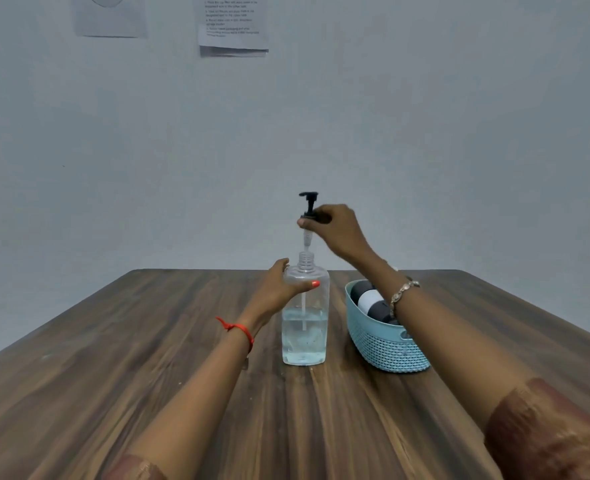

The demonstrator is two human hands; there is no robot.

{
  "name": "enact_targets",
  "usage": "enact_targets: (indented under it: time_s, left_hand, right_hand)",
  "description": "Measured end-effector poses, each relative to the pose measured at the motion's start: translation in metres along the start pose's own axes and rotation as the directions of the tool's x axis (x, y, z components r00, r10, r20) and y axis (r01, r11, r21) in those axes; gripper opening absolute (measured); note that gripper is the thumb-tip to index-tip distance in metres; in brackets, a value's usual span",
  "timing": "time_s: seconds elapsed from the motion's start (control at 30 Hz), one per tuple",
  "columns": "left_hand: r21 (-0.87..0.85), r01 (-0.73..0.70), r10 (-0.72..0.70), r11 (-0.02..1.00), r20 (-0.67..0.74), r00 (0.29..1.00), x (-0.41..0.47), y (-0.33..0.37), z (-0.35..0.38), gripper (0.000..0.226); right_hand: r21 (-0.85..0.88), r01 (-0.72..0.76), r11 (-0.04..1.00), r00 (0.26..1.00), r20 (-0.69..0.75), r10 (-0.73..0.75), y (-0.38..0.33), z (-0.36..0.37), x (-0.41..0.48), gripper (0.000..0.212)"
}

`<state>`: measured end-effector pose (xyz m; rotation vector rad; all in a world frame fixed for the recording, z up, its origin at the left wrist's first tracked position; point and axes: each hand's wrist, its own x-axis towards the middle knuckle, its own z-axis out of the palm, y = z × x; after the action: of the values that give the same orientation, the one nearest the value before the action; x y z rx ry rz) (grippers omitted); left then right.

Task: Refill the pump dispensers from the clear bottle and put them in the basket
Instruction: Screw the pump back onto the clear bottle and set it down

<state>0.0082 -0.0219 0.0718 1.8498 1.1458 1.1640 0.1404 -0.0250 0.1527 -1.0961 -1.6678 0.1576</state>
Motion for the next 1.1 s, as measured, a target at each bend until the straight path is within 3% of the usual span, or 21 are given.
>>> enact_targets:
  time_s: [0.17, 0.47, 0.7, 0.97, 1.1]
  left_hand:
    - [-0.025, 0.029, -0.029, 0.999, 0.022, 0.999, 0.004, -0.005, 0.006, 0.088]
    - [-0.127, 0.018, -0.012, 0.992, 0.049, 0.999, 0.007, -0.019, 0.011, 0.082]
    - [-0.17, 0.011, 0.0, 0.985, 0.063, 0.998, 0.009, -0.022, 0.013, 0.076]
    - [-0.165, -0.003, 0.014, 0.986, 0.068, 0.998, 0.009, -0.023, 0.013, 0.078]
    - [-0.165, -0.008, 0.018, 0.986, 0.056, 0.998, 0.01, -0.026, 0.014, 0.076]
  right_hand:
    - [-0.01, -0.099, 0.995, 0.992, 0.083, 0.099, 0.024, 0.017, -0.02, 0.025]
    - [0.045, -0.154, 0.987, 0.984, -0.08, 0.157, 0.031, 0.036, -0.027, 0.046]
    - [0.276, -0.19, 0.942, 0.982, 0.044, 0.185, 0.037, 0.029, -0.03, 0.018]
    - [0.093, -0.203, 0.975, 0.973, -0.093, 0.212, 0.035, 0.042, -0.025, 0.042]
    - [0.231, -0.165, 0.959, 0.986, 0.019, 0.166, 0.038, 0.038, -0.029, 0.019]
